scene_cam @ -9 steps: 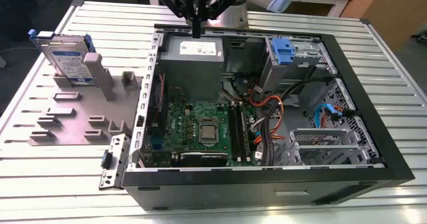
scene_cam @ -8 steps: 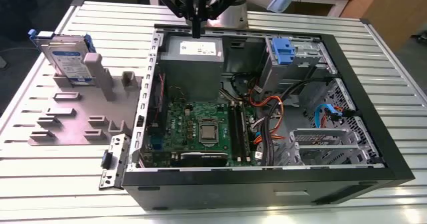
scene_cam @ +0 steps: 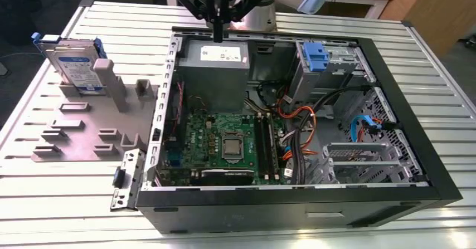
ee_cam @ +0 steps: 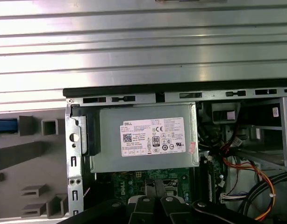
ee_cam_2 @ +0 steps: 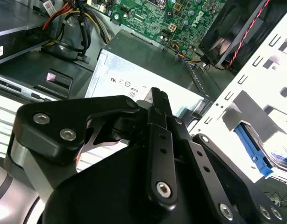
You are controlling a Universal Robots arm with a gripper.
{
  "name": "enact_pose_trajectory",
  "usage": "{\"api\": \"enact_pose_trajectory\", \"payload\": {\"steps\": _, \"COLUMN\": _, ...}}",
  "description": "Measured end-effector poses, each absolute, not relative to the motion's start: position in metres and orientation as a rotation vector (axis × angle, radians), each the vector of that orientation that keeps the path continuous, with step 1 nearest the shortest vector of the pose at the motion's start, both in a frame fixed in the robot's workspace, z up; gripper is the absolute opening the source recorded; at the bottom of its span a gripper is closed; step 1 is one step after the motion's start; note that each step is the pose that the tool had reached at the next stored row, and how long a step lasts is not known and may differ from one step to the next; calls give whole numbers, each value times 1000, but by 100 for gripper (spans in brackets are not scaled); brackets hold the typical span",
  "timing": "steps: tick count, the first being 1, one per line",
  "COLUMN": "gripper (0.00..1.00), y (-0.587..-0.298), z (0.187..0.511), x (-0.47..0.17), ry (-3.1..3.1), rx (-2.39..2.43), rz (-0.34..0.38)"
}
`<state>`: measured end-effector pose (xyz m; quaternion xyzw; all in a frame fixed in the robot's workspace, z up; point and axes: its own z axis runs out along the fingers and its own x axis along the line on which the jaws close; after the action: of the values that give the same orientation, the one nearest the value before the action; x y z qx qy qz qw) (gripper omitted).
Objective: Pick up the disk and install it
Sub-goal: 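Reach for the disk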
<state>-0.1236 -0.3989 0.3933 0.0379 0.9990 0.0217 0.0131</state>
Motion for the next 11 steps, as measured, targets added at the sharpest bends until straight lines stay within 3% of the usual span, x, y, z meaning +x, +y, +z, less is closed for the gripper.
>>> {"api": "enact_pose_trajectory", "payload": {"steps": 11, "gripper": 11, "y": -399, "z": 393, "x": -126, "ry": 3112, "rx": 118, "rz": 68}}
